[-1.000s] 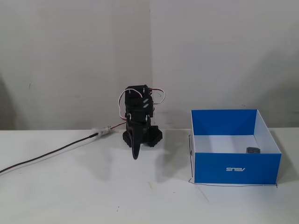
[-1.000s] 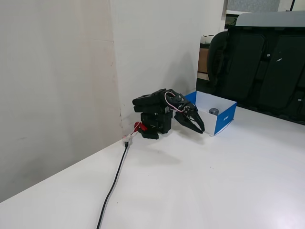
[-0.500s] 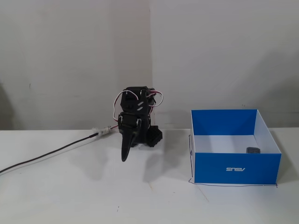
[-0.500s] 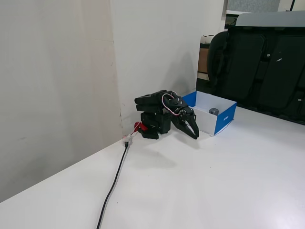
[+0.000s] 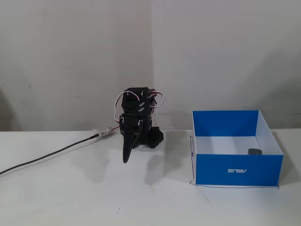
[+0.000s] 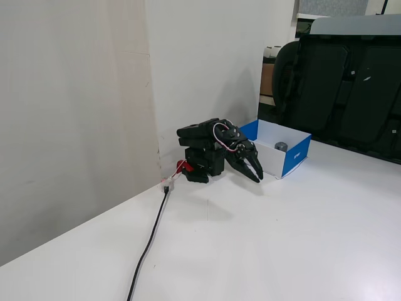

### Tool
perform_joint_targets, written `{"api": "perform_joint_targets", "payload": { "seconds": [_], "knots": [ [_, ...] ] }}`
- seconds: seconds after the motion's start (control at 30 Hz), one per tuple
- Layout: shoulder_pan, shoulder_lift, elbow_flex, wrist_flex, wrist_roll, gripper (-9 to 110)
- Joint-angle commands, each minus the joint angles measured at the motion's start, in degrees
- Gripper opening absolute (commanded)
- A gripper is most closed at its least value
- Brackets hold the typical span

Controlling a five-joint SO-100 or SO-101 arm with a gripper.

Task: Pick the gray block and keep it in the box.

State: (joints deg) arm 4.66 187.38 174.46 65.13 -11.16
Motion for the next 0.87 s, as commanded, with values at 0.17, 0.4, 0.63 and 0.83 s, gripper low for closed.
{"api": "perform_joint_targets", "payload": {
  "seconds": [0.17,0.4,0.63,0.83],
  "knots": [
    [0.53,9.05,-0.7,0.18,-0.44,2],
    [0.53,9.05,-0.7,0.18,-0.44,0],
    [0.53,9.05,-0.7,0.18,-0.44,0],
    [0.53,9.05,-0.7,0.18,-0.44,0]
  ]
}}
